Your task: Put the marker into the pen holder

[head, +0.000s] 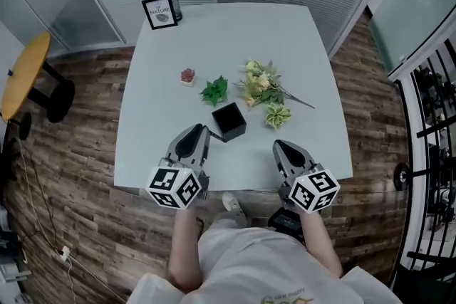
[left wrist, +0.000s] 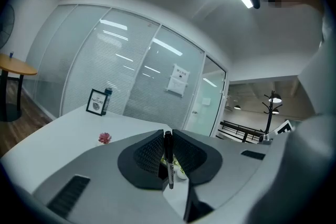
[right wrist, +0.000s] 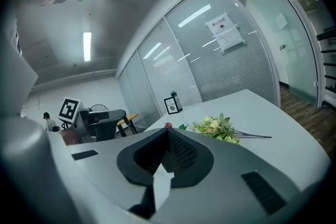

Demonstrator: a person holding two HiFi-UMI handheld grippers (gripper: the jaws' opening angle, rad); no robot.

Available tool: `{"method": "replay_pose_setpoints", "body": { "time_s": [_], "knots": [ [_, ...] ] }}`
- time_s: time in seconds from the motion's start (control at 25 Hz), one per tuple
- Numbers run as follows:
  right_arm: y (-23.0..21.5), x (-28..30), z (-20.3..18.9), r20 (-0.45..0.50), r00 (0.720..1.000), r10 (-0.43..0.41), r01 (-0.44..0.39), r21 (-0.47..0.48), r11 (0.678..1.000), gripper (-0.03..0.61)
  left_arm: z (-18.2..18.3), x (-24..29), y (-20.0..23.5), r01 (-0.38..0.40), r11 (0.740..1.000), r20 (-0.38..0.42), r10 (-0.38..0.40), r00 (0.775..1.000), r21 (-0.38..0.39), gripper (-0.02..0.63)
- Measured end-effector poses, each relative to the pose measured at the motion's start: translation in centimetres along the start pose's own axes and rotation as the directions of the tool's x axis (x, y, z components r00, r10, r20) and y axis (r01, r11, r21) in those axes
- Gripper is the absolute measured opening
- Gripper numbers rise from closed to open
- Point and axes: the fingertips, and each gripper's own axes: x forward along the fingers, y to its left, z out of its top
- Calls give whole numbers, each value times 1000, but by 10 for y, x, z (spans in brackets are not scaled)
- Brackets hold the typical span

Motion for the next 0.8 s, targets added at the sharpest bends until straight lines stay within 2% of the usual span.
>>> {"method": "replay_pose_setpoints", "body": {
  "time_s": [0.28,0.48,0.6,0.8],
  "knots": [
    [-21,54,18,10,998,-62,62,6,998,17,3,54,36,63,998,-39,-64,997,-15,55],
    [-35,56,19,10,994,-111,110,19,994,17,-5,75,41,94,995,-68,-95,993,-24,55],
    [-45,54,21,21,990,-137,136,34,990,17,-10,85,37,107,994,-93,-107,990,-4,55],
    [-55,59,20,16,990,-143,143,50,989,17,-16,98,36,115,993,-125,-112,986,18,55]
  ]
}}
